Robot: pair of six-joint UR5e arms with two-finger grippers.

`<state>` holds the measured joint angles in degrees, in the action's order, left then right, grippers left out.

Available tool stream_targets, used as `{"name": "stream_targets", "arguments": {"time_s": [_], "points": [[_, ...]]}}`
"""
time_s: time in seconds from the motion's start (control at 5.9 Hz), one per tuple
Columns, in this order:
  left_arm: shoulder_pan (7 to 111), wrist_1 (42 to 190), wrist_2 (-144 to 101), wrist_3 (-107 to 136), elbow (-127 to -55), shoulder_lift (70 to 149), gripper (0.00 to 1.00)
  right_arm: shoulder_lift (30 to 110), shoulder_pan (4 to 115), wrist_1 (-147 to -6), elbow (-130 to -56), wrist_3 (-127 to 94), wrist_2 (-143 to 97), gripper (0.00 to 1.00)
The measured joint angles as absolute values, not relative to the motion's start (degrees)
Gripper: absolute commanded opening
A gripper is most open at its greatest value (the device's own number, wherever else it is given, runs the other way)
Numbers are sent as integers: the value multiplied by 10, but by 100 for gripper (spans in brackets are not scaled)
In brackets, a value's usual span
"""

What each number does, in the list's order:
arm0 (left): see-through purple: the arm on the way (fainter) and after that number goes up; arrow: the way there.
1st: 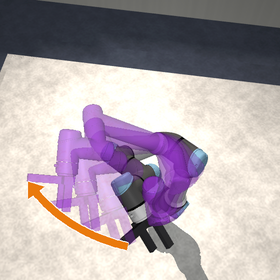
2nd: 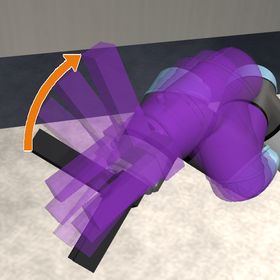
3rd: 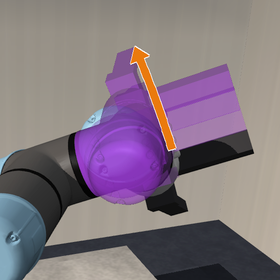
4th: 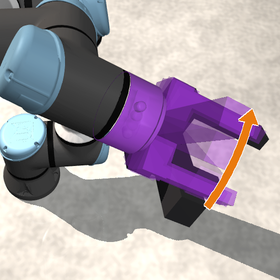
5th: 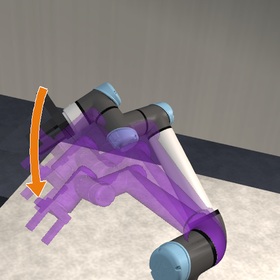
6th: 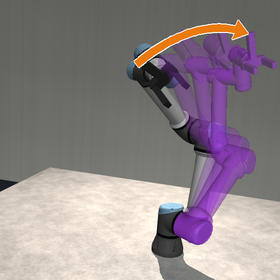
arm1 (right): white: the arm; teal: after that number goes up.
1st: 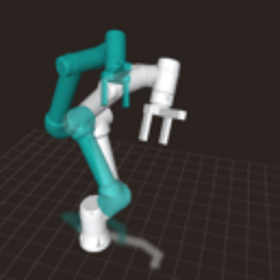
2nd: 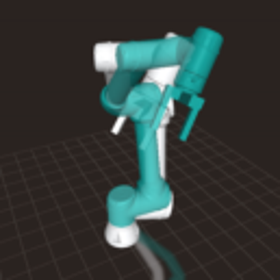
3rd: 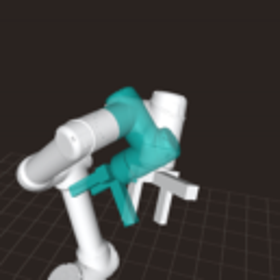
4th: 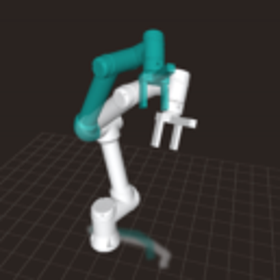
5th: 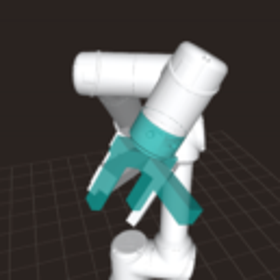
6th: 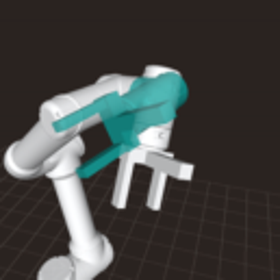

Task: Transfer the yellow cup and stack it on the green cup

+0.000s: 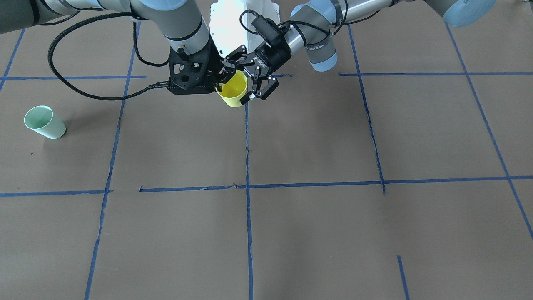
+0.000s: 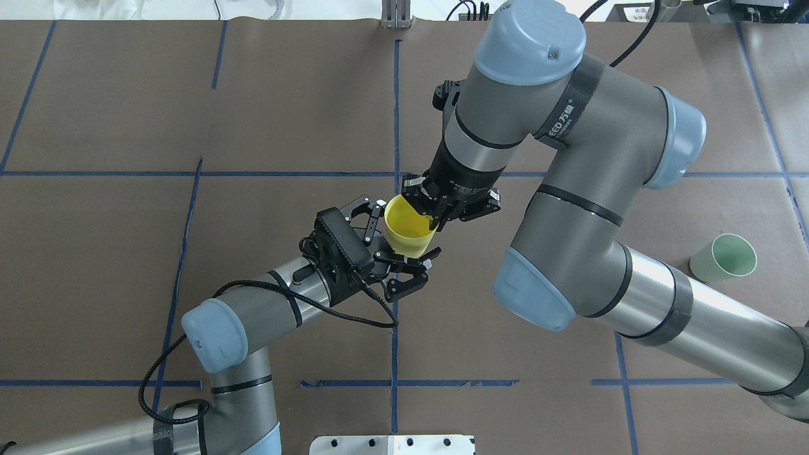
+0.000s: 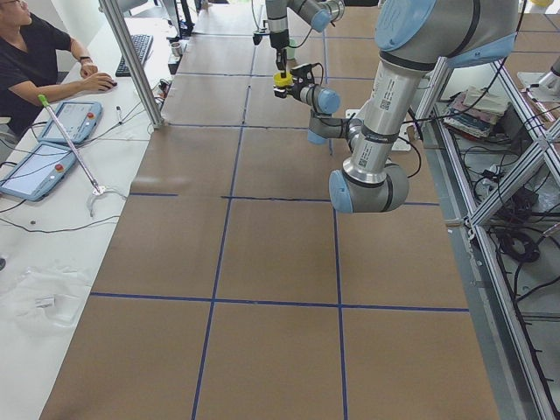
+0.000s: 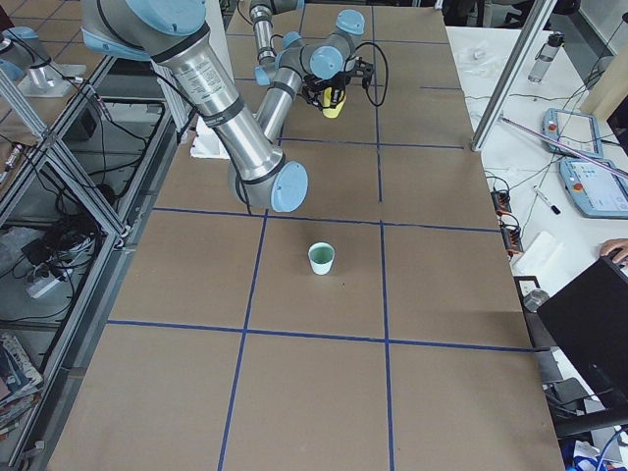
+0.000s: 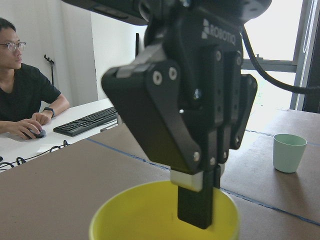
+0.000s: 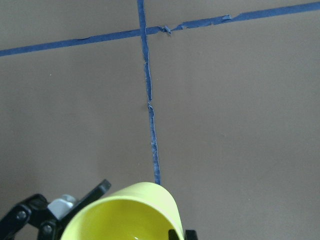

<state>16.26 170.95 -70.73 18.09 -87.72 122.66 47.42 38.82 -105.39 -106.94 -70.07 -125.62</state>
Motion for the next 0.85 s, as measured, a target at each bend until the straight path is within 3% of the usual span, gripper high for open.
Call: {"name": "stream_targets", "arguments": {"time_s": [0.34,0.85], "points": [[163,1709,-707,181,-877,1227,100,497,419,-1059,-1089,-757,-1245,0],[163,1706,-707,185,-877,1226,100,646,480,-1054,-1176,-764,-1200,0]]}}
